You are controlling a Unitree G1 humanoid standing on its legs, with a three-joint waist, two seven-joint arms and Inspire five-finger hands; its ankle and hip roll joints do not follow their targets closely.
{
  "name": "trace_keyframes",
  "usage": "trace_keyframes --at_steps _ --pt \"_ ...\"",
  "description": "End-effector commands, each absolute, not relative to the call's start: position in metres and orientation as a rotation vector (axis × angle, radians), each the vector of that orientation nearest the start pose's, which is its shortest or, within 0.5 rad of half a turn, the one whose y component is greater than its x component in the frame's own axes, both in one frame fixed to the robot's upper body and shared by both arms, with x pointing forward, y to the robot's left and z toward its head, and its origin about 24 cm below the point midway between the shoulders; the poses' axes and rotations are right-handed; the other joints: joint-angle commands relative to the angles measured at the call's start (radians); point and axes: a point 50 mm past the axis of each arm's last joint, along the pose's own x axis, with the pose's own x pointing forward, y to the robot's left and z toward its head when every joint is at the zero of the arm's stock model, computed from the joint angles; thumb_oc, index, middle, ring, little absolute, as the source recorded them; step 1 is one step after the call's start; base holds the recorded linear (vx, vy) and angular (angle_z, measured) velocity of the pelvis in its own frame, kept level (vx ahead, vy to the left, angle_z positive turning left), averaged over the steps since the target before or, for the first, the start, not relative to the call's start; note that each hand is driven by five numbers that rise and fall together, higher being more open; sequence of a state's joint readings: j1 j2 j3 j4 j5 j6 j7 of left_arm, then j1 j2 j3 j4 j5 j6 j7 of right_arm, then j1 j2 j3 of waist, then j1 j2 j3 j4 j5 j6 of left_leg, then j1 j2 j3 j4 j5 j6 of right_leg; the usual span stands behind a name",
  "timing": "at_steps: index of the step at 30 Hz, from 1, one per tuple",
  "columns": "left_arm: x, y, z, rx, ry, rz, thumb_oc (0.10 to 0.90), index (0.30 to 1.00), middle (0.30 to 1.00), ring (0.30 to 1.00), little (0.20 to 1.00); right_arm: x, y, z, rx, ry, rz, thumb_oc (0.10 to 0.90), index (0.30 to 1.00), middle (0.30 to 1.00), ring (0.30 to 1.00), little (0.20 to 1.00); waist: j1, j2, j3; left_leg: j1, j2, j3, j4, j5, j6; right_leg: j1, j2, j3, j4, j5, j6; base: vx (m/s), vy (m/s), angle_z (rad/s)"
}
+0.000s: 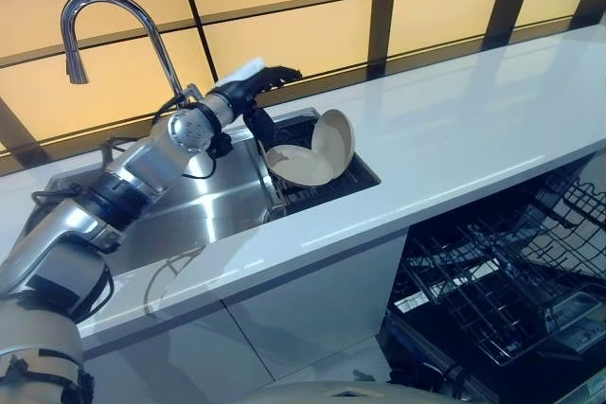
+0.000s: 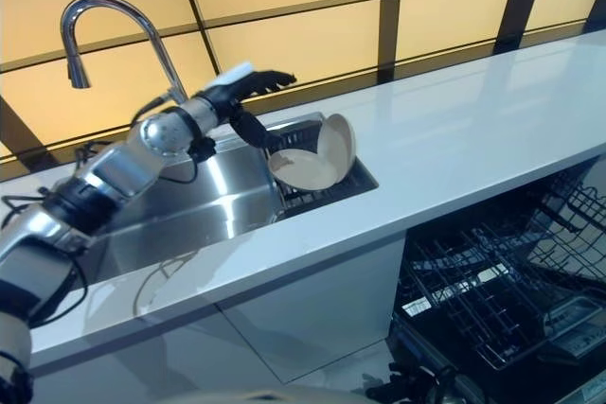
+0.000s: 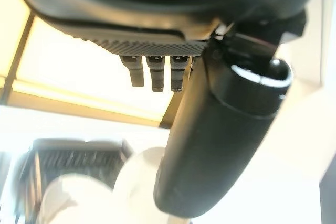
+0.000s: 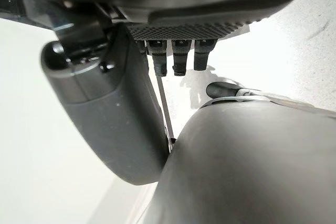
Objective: Pick up plates and place into dishwasher.
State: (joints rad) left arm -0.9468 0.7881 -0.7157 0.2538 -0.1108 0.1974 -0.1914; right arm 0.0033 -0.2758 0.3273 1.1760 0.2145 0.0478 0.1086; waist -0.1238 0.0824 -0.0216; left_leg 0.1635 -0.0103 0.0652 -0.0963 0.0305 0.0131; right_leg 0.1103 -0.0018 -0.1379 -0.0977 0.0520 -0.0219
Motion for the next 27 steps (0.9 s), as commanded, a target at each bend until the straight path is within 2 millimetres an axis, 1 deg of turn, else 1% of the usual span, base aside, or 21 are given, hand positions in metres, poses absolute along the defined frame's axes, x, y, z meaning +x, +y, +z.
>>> trace_keyframes --at_steps 1,3,5,7,8,10,12,19,27 --pt "0.379 0.162 0.29 1.076 -0.313 -0.242 0.8 0.9 0.9 0.9 0.9 0.064 -0.215 -0.17 -0.197 1.351 0.138 0.8 0.9 0.9 0.9 0.9 -0.01 0.003 0.005 0.02 -0.051 0.089 0.009 -0.132 0.044 0.062 0.046 0.013 0.01 -0.106 0.055 0.05 -0.019 -0.15" --pt "0.384 0.163 0.278 1.087 -0.246 -0.243 0.8 0.9 0.9 0.9 0.9 0.063 -0.216 -0.17 -0.203 1.352 0.135 0.8 0.9 0.9 0.9 0.9 -0.019 0.005 0.007 0.021 -0.05 0.098 0.009 -0.134 0.045 0.059 0.046 0.02 0.01 -0.104 0.056 0.04 -0.011 -0.14" --pt "0.386 0.163 0.273 1.092 -0.219 -0.244 0.8 0.9 0.9 0.9 0.9 0.063 -0.216 -0.17 -0.206 1.354 0.136 0.8 0.9 0.9 0.9 0.9 -0.022 0.006 0.007 0.02 -0.049 0.102 0.009 -0.134 0.045 0.058 0.046 0.022 0.01 -0.104 0.057 0.02 -0.002 -0.07" --pt "0.391 0.167 0.257 1.104 -0.135 -0.252 0.8 0.9 0.9 0.9 0.9 0.062 -0.216 -0.17 -0.211 1.358 0.139 0.8 0.9 0.9 0.9 0.9 -0.029 0.009 0.008 0.021 -0.049 0.111 0.009 -0.135 0.046 0.056 0.046 0.027 0.01 -0.101 0.058 0.02 -0.001 -0.02" --pt "0.392 0.167 0.256 1.105 -0.129 -0.253 0.8 0.9 0.9 0.9 0.9 0.062 -0.216 -0.17 -0.211 1.358 0.139 0.8 0.9 0.9 0.9 0.9 -0.029 0.009 0.009 0.021 -0.049 0.112 0.009 -0.135 0.046 0.056 0.046 0.028 0.01 -0.101 0.059 0.02 -0.007 -0.04" --pt "0.395 0.168 0.244 1.127 -0.087 -0.257 0.8 0.9 0.9 0.9 0.9 0.062 -0.215 -0.17 -0.21 1.358 0.141 0.8 0.9 0.9 0.9 0.9 -0.033 0.009 0.01 0.021 -0.048 0.118 0.009 -0.137 0.047 0.054 0.045 0.031 0.01 -0.102 0.059 0.02 -0.008 -0.04" --pt "0.396 0.168 0.238 1.138 -0.067 -0.259 0.8 0.9 0.9 0.9 0.9 0.062 -0.215 -0.17 -0.21 1.358 0.143 0.8 0.9 0.9 0.9 0.9 -0.035 0.009 0.011 0.02 -0.048 0.121 0.009 -0.136 0.047 0.052 0.045 0.032 0.01 -0.101 0.06 0.01 -0.007 -0.03" --pt "0.398 0.167 0.229 1.161 -0.027 -0.261 0.8 0.9 0.9 0.9 0.9 0.062 -0.215 -0.171 -0.214 1.359 0.142 0.8 0.9 0.9 0.9 0.9 -0.038 0.01 0.011 0.019 -0.047 0.128 0.009 -0.136 0.047 0.049 0.045 0.035 0.01 -0.1 0.061 0.0 -0.001 -0.02" --pt "0.397 0.167 0.225 1.175 0.002 -0.31 0.8 0.9 0.9 0.9 0.9 0.064 -0.217 -0.17 -0.212 1.356 0.136 0.8 0.9 0.9 0.9 0.9 -0.031 0.012 0.011 0.018 -0.047 0.127 0.009 -0.136 0.047 0.048 0.043 0.031 0.01 -0.1 0.062 0.0 0.0 -0.01"
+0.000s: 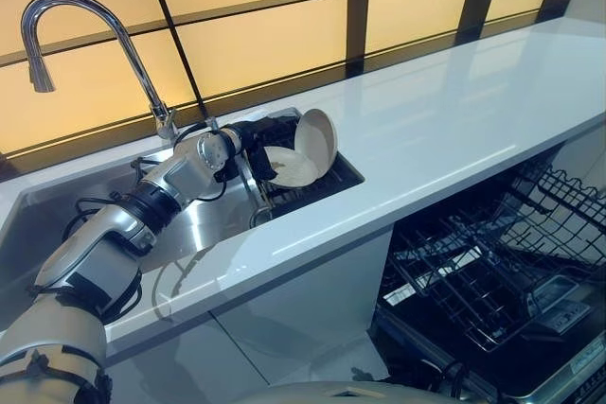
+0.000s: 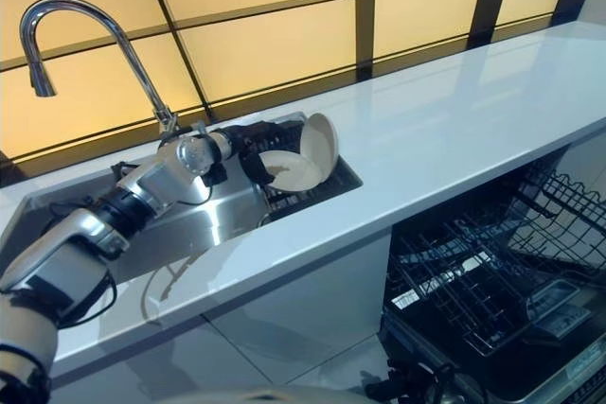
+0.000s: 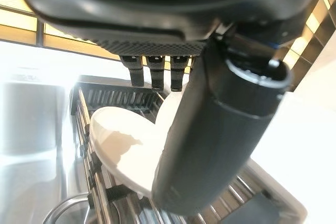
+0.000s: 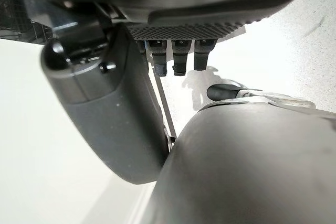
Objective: Pick up plates and place into dishwasher.
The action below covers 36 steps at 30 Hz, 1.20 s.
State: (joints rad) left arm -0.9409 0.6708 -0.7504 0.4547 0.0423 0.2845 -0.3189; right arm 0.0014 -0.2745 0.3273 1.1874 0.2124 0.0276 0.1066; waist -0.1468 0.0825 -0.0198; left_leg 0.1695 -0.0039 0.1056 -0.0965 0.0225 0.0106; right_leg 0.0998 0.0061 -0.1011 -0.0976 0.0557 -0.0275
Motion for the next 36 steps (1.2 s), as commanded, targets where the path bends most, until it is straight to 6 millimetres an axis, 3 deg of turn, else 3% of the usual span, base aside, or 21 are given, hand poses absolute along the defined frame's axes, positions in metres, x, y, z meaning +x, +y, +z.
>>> trace_keyframes --at_steps 1,9,18,29,36 --pt "0.397 0.167 0.225 1.159 0.005 -0.32 0.8 0.9 0.9 0.9 0.9 0.064 -0.217 -0.17 -0.211 1.355 0.135 0.8 0.9 0.9 0.9 0.9 -0.007 0.012 0.008 0.012 -0.054 0.086 0.009 -0.128 0.049 0.058 0.035 -0.007 0.01 -0.104 0.067 0.0 0.0 0.0" --pt "0.393 0.165 0.209 1.003 0.095 -0.404 0.8 0.9 0.9 0.9 0.9 0.066 -0.217 -0.17 -0.213 1.352 0.125 0.8 0.9 0.9 0.9 0.9 0.001 0.019 0.01 0.011 -0.054 0.083 0.009 -0.125 0.048 0.06 0.034 -0.014 0.01 -0.105 0.067 0.0 0.0 0.0" --pt "0.39 0.168 0.191 0.987 0.164 -0.458 0.8 0.9 0.9 0.9 0.9 0.067 -0.218 -0.17 -0.214 1.35 0.114 0.8 0.9 0.9 0.9 0.9 0.006 0.021 0.01 0.012 -0.053 0.085 0.009 -0.125 0.049 0.059 0.032 -0.014 0.01 -0.106 0.067 0.0 0.0 0.0" --pt "0.393 0.161 0.193 1.04 0.069 -0.41 0.8 0.9 0.9 0.9 0.9 0.064 -0.213 -0.171 -0.196 1.347 0.111 0.8 0.9 0.9 0.9 0.9 0.0 0.015 0.007 0.009 -0.05 0.094 0.009 -0.125 0.049 0.051 0.036 -0.003 0.01 -0.103 0.067 0.0 -0.008 0.0" --pt "0.398 0.157 0.213 1.088 -0.086 -0.32 0.8 0.9 0.9 0.9 0.9 0.056 -0.213 -0.172 -0.207 1.363 0.13 0.8 0.9 0.9 0.9 0.9 -0.022 0.016 0.003 0.006 -0.042 0.122 0.009 -0.124 0.045 0.041 0.04 0.022 0.01 -0.097 0.07 0.02 -0.016 -0.06"
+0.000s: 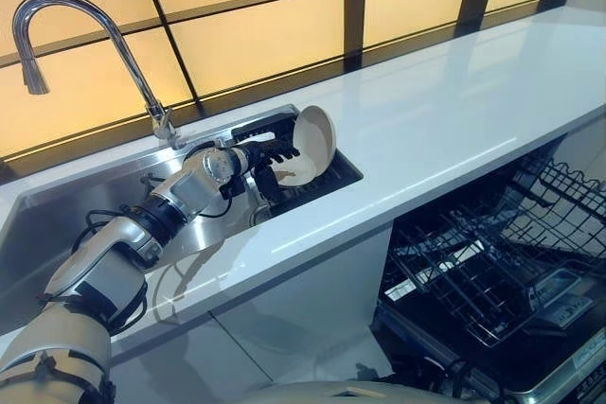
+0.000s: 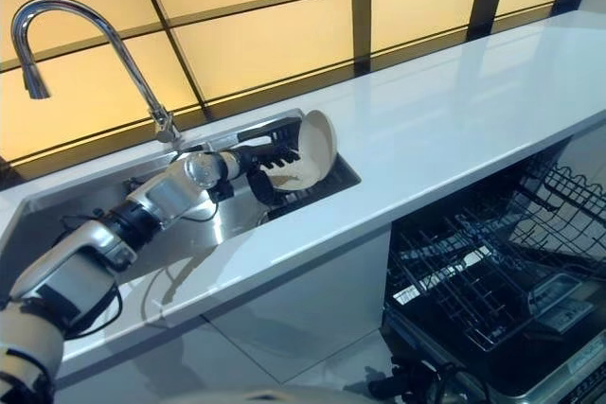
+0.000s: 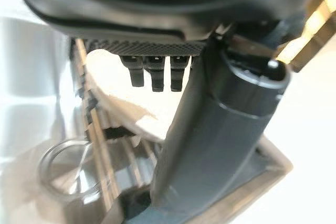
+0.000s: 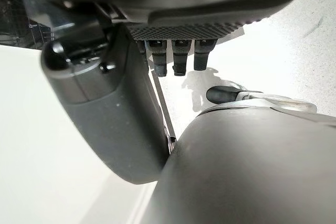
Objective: Pick up plates and place into dishwasher.
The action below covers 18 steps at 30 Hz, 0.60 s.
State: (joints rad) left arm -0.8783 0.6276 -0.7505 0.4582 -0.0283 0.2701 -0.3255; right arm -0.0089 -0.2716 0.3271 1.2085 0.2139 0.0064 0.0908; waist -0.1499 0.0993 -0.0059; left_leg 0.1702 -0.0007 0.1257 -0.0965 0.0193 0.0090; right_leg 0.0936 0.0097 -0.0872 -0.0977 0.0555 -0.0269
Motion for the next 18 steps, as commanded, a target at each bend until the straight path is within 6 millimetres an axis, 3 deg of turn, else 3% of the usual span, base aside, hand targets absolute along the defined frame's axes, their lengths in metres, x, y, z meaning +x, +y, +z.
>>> trace_keyframes --at_steps 1,8,18 --pt "0.398 0.156 0.214 1.094 -0.091 -0.317 0.8 0.9 0.9 0.9 0.9 0.056 -0.213 -0.172 -0.207 1.363 0.132 0.8 0.9 0.9 0.9 0.9 -0.02 -0.001 -0.011 0.005 -0.045 0.102 0.009 -0.121 0.047 0.046 0.037 0.009 0.01 -0.097 0.069 0.0 0.0 0.0" --pt "0.397 0.146 0.222 1.279 -0.189 -0.304 0.8 0.9 0.9 0.9 0.9 0.055 -0.214 -0.172 -0.219 1.359 0.147 0.8 0.9 0.9 0.9 0.9 -0.032 0.0 -0.01 0.006 -0.044 0.112 0.009 -0.123 0.048 0.043 0.039 0.021 0.01 -0.094 0.069 0.01 -0.002 -0.03" --pt "0.395 0.147 0.203 1.364 -0.096 -0.348 0.8 0.9 0.9 0.9 0.9 0.051 -0.218 -0.172 -0.229 1.369 0.144 0.8 0.9 0.9 0.9 0.9 -0.046 0.008 -0.005 0.012 -0.041 0.127 0.009 -0.125 0.049 0.043 0.04 0.033 0.01 -0.093 0.07 0.02 -0.001 -0.04"
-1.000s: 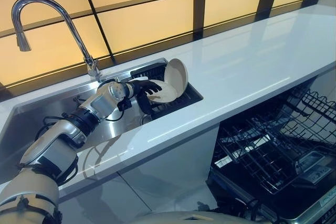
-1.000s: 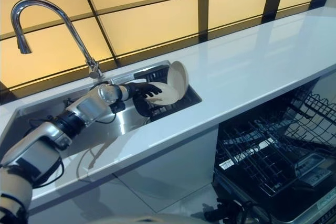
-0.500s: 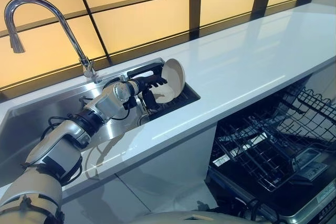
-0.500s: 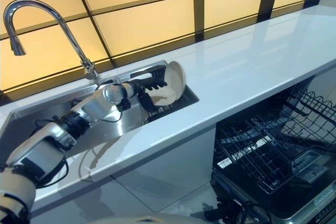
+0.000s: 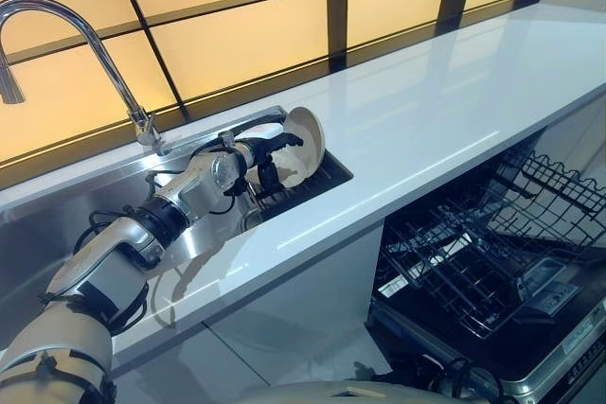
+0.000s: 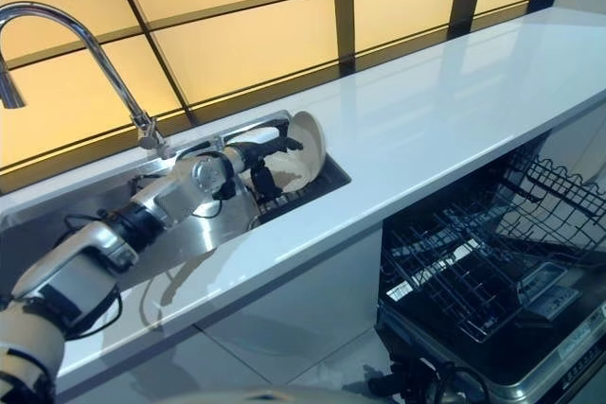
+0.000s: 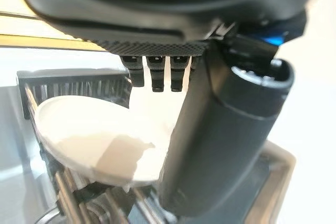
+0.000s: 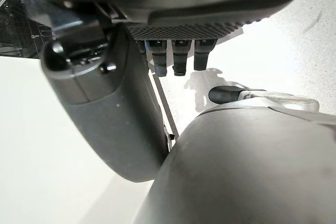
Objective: Pick up plates and place into dishwasher.
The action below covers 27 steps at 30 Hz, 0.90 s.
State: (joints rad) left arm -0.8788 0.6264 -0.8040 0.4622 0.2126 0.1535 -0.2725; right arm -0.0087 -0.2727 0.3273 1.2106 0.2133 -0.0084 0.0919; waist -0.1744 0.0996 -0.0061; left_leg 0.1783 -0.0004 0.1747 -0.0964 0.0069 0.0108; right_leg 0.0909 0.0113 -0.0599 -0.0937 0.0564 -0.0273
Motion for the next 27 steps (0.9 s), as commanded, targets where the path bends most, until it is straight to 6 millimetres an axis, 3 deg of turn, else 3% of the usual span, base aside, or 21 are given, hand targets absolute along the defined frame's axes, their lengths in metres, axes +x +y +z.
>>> trace_keyframes --at_steps 1,12,27 --pt "0.395 0.147 0.2 1.364 -0.086 -0.352 0.8 0.9 0.9 0.9 0.9 0.051 -0.218 -0.171 -0.231 1.369 0.146 0.8 0.9 0.9 0.9 0.9 -0.022 0.008 -0.004 0.005 -0.042 0.079 0.009 -0.113 0.048 0.046 0.038 0.006 0.006 -0.094 0.071 0.0 0.0 0.0" --pt "0.395 0.149 0.183 1.359 0.029 -0.389 0.8 0.9 0.9 0.9 0.9 0.052 -0.216 -0.172 -0.23 1.368 0.147 0.8 0.9 0.9 0.9 0.9 -0.018 0.008 -0.001 0.003 -0.044 0.072 0.009 -0.112 0.049 0.046 0.034 -0.004 0.006 -0.095 0.07 0.0 0.0 0.0" --pt "0.397 0.16 0.172 1.457 0.049 -0.345 0.8 0.9 0.9 0.9 0.9 0.05 -0.219 -0.172 -0.231 1.373 0.137 0.8 0.9 0.9 0.9 0.9 -0.023 0.018 0.006 0.0 -0.048 0.071 0.009 -0.112 0.048 0.042 0.03 -0.004 0.006 -0.094 0.072 0.0 0.0 0.0"
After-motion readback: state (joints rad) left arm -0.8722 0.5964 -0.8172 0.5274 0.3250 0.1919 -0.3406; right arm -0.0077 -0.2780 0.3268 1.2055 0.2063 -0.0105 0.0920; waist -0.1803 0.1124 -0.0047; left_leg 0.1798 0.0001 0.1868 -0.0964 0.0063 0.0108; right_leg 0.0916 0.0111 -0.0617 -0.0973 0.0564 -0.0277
